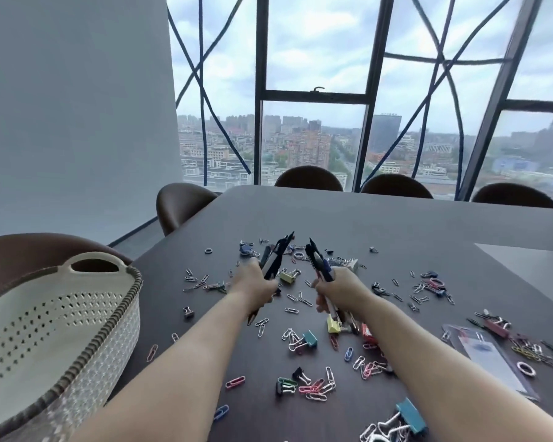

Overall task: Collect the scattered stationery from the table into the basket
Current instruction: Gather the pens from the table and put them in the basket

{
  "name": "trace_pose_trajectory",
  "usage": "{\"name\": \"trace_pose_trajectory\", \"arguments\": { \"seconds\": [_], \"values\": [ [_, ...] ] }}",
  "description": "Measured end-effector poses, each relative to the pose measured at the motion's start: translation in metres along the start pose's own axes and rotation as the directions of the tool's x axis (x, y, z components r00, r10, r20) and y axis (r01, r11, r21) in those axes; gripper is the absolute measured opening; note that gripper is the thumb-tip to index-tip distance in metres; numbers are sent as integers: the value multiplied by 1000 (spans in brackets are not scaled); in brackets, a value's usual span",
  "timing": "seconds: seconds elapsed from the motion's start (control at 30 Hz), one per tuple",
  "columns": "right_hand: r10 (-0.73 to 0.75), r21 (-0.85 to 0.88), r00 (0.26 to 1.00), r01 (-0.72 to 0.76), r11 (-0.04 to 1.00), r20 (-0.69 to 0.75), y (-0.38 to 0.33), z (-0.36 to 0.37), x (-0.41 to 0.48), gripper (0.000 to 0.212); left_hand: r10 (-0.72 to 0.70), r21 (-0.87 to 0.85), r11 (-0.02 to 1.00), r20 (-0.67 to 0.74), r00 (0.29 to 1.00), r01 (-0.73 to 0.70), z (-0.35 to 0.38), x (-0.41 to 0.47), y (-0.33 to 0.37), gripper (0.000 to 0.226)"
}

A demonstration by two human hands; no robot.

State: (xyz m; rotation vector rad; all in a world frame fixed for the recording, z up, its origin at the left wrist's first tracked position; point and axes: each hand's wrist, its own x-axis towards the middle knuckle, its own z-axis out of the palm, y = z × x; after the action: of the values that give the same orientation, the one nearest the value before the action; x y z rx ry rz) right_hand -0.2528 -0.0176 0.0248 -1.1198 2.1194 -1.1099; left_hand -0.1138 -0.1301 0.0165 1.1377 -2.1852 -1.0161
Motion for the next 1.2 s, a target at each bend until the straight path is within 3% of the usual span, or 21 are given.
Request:
{"name": "trace_pose_trajectory", "arguments": {
  "seconds": [0.1,0.3,0.43,0.53,0.63,0.73,0.93,1.1,1.2],
  "values": [
    [0,24,1000,1,1000,-5,0,5,-26,18,34,40,999,-18,999,-33,-2,-26,4,16],
    [-10,145,997,22,989,-78,-16,18,-73,29,153,110,984,-91,984,-143,-38,-81,17,27],
    [-76,223,995,89,971,-66,-49,30,-91,24,233,129,970,-242,942,-207,-99,-115,28,28],
    [-156,270,987,163,949,-49,-78,51,-98,21,300,251,943,-358,884,-218,-153,-142,24,31],
    [-221,328,975,210,921,-4,-104,78,-106,20,240,325,938,-361,901,-120,-199,-163,-5,35],
    [-287,345,958,265,901,15,-123,102,-114,27,58,362,930,-334,941,71,-218,-174,-41,33],
    [-317,325,948,299,897,3,-134,124,-128,24,-196,264,935,-167,966,236,-214,-174,-66,26],
    [-308,318,951,296,900,-15,-131,120,-133,23,-186,303,929,-119,975,214,-213,-178,-64,45],
    [-300,335,954,287,897,-15,-129,118,-136,23,-39,397,912,-165,985,102,-211,-185,-62,38]
  ]
}}
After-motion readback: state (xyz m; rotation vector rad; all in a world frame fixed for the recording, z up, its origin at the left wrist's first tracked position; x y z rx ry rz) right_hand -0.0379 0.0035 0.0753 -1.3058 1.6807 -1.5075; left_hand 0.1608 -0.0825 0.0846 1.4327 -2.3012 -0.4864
